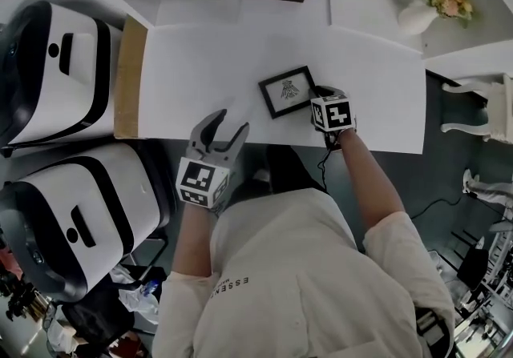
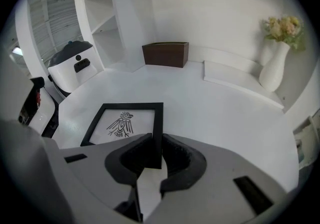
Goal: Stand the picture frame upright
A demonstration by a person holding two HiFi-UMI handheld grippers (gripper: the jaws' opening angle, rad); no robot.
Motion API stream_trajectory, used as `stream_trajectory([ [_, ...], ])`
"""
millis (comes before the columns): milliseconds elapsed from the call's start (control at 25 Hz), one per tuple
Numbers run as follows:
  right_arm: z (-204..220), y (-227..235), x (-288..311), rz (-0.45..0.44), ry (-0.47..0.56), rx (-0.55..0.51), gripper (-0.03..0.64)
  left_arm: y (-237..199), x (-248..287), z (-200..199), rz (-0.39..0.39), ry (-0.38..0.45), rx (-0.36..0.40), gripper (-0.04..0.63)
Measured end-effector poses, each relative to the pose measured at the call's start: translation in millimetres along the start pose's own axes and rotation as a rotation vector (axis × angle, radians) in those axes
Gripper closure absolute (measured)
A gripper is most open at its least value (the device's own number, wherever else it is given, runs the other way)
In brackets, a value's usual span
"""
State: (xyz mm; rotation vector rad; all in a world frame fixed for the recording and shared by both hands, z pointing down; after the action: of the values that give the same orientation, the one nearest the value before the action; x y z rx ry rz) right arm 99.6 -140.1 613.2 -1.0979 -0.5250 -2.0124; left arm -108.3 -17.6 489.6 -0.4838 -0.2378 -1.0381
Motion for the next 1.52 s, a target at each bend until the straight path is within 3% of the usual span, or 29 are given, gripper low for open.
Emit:
stream_trajectory([
  [440,45,-21,-30,0.071,-0.007,0.109,0.540,21,-23,36,0.070,-0.051,-0.014,0.384],
  [680,65,-24,-41,0.059,-0.026,0.110,0.540,47,-16,53,0.179,-0.120,-0.016,0.384],
  [880,77,-18,-48,0.038,-0.021,0.123,0.540,61,3,62,0.192,-0.143,-0.027,0.385],
  [1120,98,-16,-62,0.019,-0.024,0.148,0.540,81,21,89,0.203,-0.210,-0.088,0.385],
  [1520,126,-13,-80,-0.004,-0.010,0.152,0.540,115,42,135,0.283,-0.310,-0.274,0.387],
])
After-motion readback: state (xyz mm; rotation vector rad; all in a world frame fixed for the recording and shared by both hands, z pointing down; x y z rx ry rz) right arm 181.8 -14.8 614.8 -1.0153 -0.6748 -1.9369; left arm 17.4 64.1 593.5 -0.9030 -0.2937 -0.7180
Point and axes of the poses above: the fingertips, and each gripper's own axes: x forward along the fingers, y to its right, z out of its underside, the point moved 2 cm from there along -x, backward along the fingers, and after that the axes turned 8 degrees about -x, right-handed, at the moved point
